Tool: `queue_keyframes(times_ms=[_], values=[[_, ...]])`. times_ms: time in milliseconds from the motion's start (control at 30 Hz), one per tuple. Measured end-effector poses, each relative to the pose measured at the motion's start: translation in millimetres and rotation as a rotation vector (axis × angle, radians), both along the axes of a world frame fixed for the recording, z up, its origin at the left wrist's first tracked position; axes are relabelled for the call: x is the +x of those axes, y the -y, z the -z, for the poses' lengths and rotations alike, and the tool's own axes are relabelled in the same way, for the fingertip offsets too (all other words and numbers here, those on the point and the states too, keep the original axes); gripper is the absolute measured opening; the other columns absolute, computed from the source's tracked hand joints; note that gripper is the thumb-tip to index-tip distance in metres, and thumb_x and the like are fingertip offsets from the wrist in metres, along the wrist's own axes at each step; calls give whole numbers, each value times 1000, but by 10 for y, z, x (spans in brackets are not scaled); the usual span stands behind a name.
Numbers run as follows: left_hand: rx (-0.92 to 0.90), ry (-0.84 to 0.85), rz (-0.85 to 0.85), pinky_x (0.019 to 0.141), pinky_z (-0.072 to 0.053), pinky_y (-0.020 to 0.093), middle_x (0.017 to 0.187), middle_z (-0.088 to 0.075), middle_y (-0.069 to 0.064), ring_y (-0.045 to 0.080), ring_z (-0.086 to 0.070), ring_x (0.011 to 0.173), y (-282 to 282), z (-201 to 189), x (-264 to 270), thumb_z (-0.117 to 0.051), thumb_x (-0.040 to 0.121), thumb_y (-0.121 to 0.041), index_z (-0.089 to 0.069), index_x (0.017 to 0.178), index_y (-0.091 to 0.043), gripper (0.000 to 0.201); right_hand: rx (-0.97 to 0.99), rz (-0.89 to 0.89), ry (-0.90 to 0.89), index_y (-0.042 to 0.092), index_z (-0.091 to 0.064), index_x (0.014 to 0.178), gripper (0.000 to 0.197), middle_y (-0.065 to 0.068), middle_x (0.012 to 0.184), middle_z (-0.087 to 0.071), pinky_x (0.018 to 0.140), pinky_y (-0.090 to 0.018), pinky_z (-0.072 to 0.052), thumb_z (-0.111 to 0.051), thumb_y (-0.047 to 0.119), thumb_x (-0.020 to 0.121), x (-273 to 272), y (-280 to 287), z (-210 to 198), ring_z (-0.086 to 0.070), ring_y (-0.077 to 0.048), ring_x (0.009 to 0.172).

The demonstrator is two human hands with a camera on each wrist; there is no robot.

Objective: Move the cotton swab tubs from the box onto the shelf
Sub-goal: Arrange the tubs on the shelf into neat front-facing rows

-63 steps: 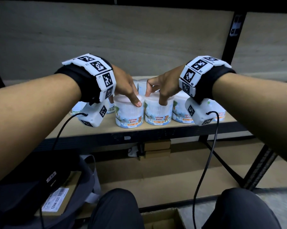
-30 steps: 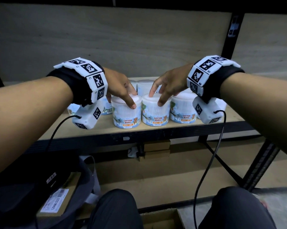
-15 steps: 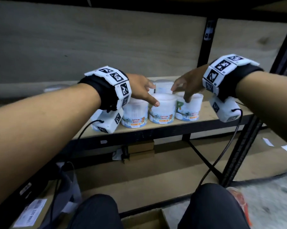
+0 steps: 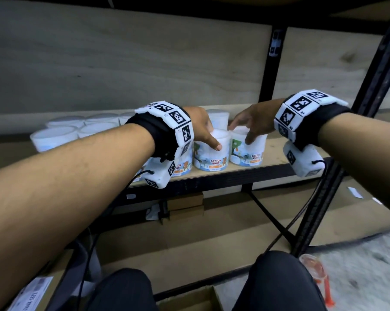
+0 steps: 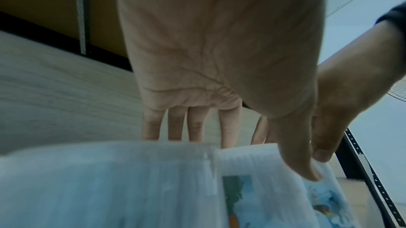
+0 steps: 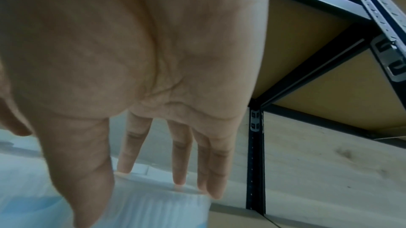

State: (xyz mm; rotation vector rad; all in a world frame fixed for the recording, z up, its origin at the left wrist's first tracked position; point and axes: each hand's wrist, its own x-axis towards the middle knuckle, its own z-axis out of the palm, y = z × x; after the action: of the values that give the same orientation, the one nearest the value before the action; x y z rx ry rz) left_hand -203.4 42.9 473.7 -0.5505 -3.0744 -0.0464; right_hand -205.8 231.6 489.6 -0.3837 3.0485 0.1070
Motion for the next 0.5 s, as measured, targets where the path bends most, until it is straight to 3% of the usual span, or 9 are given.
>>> queue_keyframes(times_ms=[100, 167, 267, 367, 500], values=[[-5, 5, -4, 108, -38, 32, 142, -52, -6, 18, -49, 128, 71, -19, 36, -63, 67, -78, -52, 140, -26, 90, 58, 41, 19, 35, -49, 139, 59, 13, 131, -53, 96, -24, -38, -64, 12, 87, 17, 67, -71, -48, -15, 127], [29, -19, -13, 113, -31, 33, 151, -42, -6, 18, -40, 138, 219, -92, 93, -59, 72, -77, -44, 145, -27, 90, 56, 58, -9, 33, -52, 137, 55, 5, 127, -55, 89, -25, -40, -57, 8, 88, 12, 205, -161, -51, -19, 116], [48, -66, -55, 114, -30, 32, 150, -43, -6, 19, -40, 138, 580, -272, 158, -56, 78, -74, -44, 146, -28, 83, -20, 9, -84, 34, -57, 128, 47, 0, 124, -61, 87, -28, -45, -63, 13, 87, 9, 544, -318, -56, -21, 104], [6, -80, -120, 112, -33, 33, 146, -49, -5, 18, -45, 134, 1067, -434, 191, -55, 80, -72, -50, 142, -25, 78, -41, -60, -96, 30, -55, 134, 48, -2, 123, -58, 78, -27, -42, -66, 17, 88, 51, 1022, -433, -49, -17, 95], [-27, -130, -229, 107, -34, 30, 145, -50, -5, 18, -47, 132, 1710, -581, 294, -60, 84, -61, -50, 142, -21, 71, -110, -186, -63, 22, -54, 137, 46, -4, 136, -54, 85, -28, -50, -64, 24, 92, 98, 1698, -541, -55, -21, 111]])
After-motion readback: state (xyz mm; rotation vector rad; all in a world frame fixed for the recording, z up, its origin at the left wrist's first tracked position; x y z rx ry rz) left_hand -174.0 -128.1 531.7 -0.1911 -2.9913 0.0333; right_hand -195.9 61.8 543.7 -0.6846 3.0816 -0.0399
